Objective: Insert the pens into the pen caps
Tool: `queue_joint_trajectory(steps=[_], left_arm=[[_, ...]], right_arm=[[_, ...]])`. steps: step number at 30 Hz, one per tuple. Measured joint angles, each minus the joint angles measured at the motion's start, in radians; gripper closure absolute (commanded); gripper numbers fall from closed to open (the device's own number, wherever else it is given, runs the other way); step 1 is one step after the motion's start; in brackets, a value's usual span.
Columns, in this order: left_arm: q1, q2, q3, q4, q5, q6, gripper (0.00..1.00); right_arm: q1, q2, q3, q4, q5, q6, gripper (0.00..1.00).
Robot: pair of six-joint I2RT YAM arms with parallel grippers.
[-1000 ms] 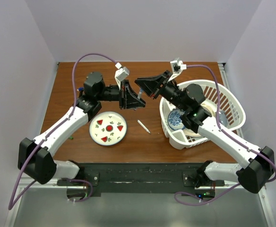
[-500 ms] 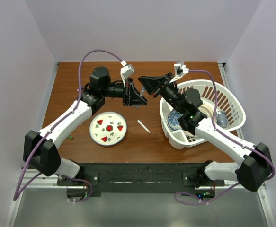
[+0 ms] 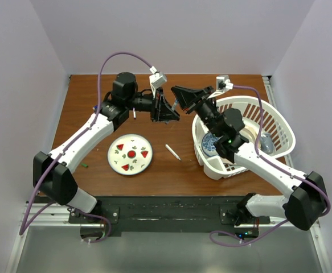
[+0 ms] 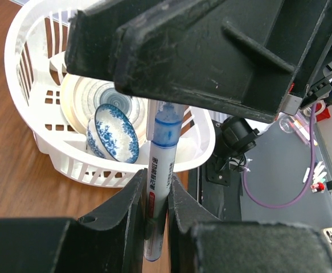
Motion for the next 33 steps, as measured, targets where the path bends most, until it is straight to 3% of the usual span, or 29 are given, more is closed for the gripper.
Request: queue_joint_trajectory(steps=[11, 23, 33], left_arm=[[0.000, 0.030, -0.005, -0.048, -0.054, 0.038, 1.00], [-0.009, 0.065, 0.061, -0.265, -0.143, 0.123, 1.00], [0.010, 0.030, 0.032, -0.225, -0.100, 0.042, 1.00]], right_arm=[[0.000, 0.044, -0.033, 0.012, 0.052, 0.033, 1.00], [0.004, 0.049, -0.071, -0.019, 0.064, 0.079, 1.00], [0.020, 0.085, -0.124, 0.151, 0.071, 0.213, 1.00]])
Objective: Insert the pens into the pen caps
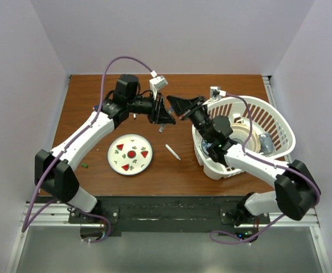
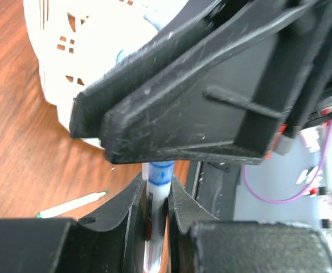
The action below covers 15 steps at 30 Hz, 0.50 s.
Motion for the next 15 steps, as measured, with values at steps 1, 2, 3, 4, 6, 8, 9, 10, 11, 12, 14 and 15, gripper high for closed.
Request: queue_joint_trajectory(steps=[1, 2, 3, 4, 6, 8, 9, 10, 11, 12, 14, 15], left_arm=[[0.007, -0.005, -0.007, 0.013, 0.013, -0.017, 1.00], [0.017, -0.015, -0.025, 0.047, 0.020, -0.030, 1.00], [0.026, -0.023, -0.037, 0.071, 0.029, -0.043, 1.00], [0.037, -0.030, -0.050, 0.108, 0.043, -0.063, 1.00], [0.067, -0.037, -0.082, 0.163, 0.083, -0.101, 1.00], [0.089, -0.036, -0.092, 0.200, 0.122, -0.114, 1.00], [0.097, -0.036, -0.095, 0.227, 0.146, -0.124, 1.00], [0.100, -0.036, -0.095, 0.246, 0.161, -0.128, 1.00], [0.103, -0.037, -0.097, 0.275, 0.179, -0.132, 1.00], [0.106, -0.040, -0.103, 0.307, 0.192, -0.140, 1.00], [0.111, -0.055, -0.127, 0.392, 0.216, -0.162, 1.00], [0.116, -0.063, -0.141, 0.426, 0.224, -0.175, 1.00]], right_arm=[[0.002, 0.014, -0.005, 0.033, 0.000, 0.031, 1.00], [0.003, 0.033, -0.016, 0.083, 0.000, 0.070, 1.00], [0.004, 0.055, -0.034, 0.141, -0.002, 0.115, 1.00], [0.008, 0.076, -0.048, 0.193, -0.002, 0.160, 1.00], [0.015, 0.094, -0.048, 0.211, -0.002, 0.209, 1.00], [0.022, 0.089, -0.040, 0.175, -0.002, 0.218, 1.00], [0.025, 0.081, -0.032, 0.152, -0.002, 0.217, 1.00], [0.029, 0.067, -0.020, 0.122, 0.000, 0.205, 1.00], [0.032, 0.053, -0.008, 0.086, 0.002, 0.191, 1.00], [0.037, 0.033, 0.013, 0.029, 0.008, 0.171, 1.00], [0.049, 0.004, 0.061, -0.068, 0.010, 0.120, 0.88], [0.053, -0.001, 0.080, -0.100, 0.010, 0.103, 0.78]])
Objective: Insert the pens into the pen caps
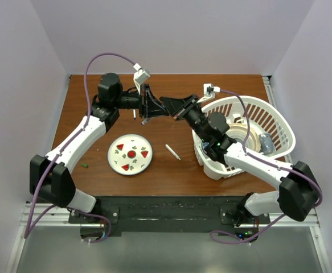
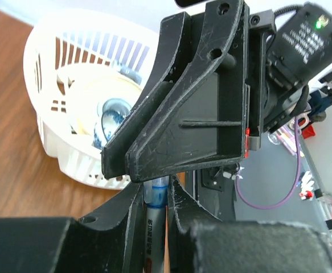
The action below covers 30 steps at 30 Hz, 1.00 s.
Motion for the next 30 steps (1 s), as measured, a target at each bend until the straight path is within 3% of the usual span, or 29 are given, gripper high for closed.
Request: queue_joint_trajectory(steps=[1, 6, 14, 19, 23, 30], left_arm=[[0.005, -0.006, -0.011, 0.029, 0.007, -0.010, 1.00], [0.031, -0.037, -0.120, 0.237, -0.023, -0.055, 1.00], [0.069, -0.108, -0.205, 0.356, -0.270, -0.083, 1.00], [0.075, -0.174, -0.235, 0.270, -0.432, -0.059, 1.00], [0.096, -0.193, -0.245, 0.109, -0.604, -0.024, 1.00], [0.255, -0.220, -0.339, -0.172, -0.938, 0.058, 1.00]], right_arm=[[0.006, -0.003, 0.024, -0.037, 0.000, -0.024, 0.63], [0.029, -0.012, 0.162, -0.293, -0.027, -0.126, 0.46], [-0.146, -0.109, 0.265, -0.618, -0.305, -0.192, 0.19], [-0.151, -0.200, 0.270, -0.717, -0.362, -0.238, 0.12], [-0.148, -0.261, 0.249, -0.757, -0.379, -0.256, 0.11], [-0.148, -0.354, 0.157, -0.812, -0.393, -0.267, 0.09]])
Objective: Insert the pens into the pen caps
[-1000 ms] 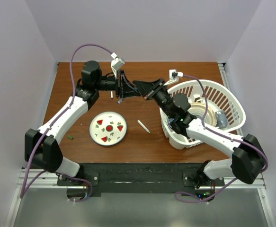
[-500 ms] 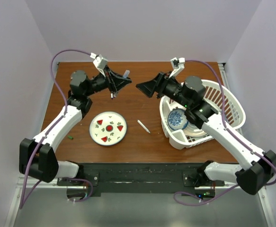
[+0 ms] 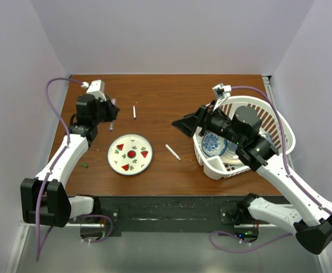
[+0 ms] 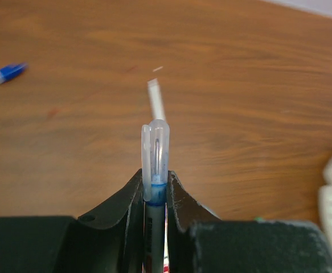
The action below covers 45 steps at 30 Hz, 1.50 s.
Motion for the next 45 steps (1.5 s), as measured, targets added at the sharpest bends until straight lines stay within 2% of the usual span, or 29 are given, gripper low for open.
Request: queue_joint_trajectory(steps=[4, 8, 13, 15, 19, 21, 28, 34, 40, 45], left_arm=[[0.058, 0.030, -0.014, -0.109, -0.109, 0.026, 1.00], [0.062, 0.006, -0.079, -0.102, -0.066, 0.009, 1.00], [0.039, -0.134, -0.254, 0.100, 0.137, -0.149, 1.00], [-0.003, -0.188, -0.295, 0.207, 0.198, -0.224, 1.00], [-0.126, -0.234, -0.300, 0.404, 0.241, -0.330, 1.00], [-0.169, -0.245, -0.302, 0.510, 0.256, -0.386, 1.00], [-0.195, -0.252, -0.357, 0.827, 0.249, -0.581, 1.00], [-0.244, -0.255, -0.403, 0.945, 0.224, -0.663, 1.00], [-0.280, -0.257, -0.408, 0.991, 0.206, -0.685, 1.00], [-0.297, -0.257, -0.419, 1.026, 0.195, -0.689, 1.00]], right_arm=[[0.000, -0.005, -0.003, -0.014, -0.020, -0.001, 0.09], [0.000, -0.010, -0.023, -0.014, -0.022, -0.004, 0.11], [0.000, 0.021, -0.113, 0.038, -0.060, 0.017, 0.17], [0.001, 0.078, -0.135, 0.074, -0.111, 0.034, 0.23], [0.027, 0.206, -0.143, 0.154, -0.191, 0.064, 0.32], [0.065, 0.250, -0.143, 0.196, -0.215, 0.076, 0.33], [0.172, 0.275, -0.145, 0.374, -0.228, 0.122, 0.38], [0.183, 0.354, -0.138, 0.554, -0.221, 0.175, 0.43], [0.214, 0.457, -0.098, 0.584, -0.201, 0.194, 0.53], [0.228, 0.467, -0.089, 0.628, -0.175, 0.206, 0.54]])
